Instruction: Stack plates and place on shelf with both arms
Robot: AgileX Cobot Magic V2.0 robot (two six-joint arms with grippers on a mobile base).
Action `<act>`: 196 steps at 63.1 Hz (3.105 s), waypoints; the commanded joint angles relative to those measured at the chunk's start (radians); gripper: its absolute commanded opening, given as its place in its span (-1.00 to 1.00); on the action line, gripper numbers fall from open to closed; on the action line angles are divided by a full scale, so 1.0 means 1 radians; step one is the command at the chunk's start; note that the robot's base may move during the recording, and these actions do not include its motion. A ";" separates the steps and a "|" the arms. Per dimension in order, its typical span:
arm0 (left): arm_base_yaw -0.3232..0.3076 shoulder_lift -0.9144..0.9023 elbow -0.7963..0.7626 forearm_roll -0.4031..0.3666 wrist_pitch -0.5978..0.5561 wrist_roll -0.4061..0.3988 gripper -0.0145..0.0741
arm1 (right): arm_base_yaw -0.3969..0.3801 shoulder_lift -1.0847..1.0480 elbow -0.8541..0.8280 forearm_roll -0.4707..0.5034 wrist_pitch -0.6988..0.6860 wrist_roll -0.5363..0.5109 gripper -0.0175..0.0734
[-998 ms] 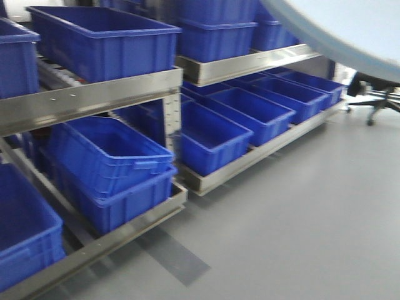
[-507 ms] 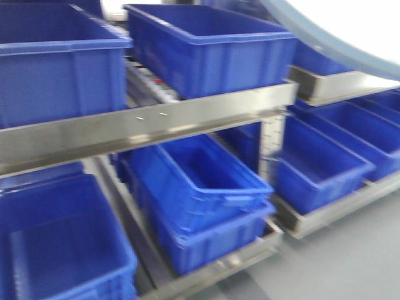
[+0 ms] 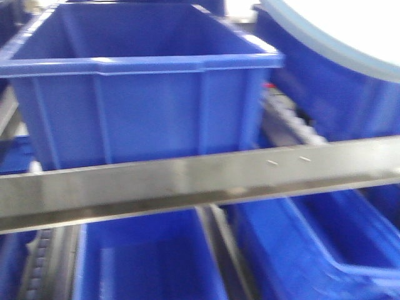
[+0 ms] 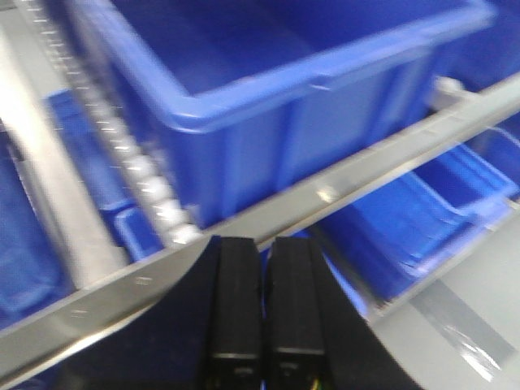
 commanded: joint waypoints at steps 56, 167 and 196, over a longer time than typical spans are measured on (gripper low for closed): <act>-0.006 0.007 -0.029 0.004 -0.080 -0.009 -0.48 | -0.006 0.006 -0.030 0.020 -0.095 -0.002 -0.49; -0.006 0.007 -0.029 0.004 -0.083 -0.009 -0.48 | -0.006 0.589 -0.524 -0.012 0.061 -0.058 -0.49; -0.006 0.007 -0.029 0.004 -0.083 -0.009 -0.48 | -0.006 1.040 -0.678 -0.037 0.081 -0.088 -0.49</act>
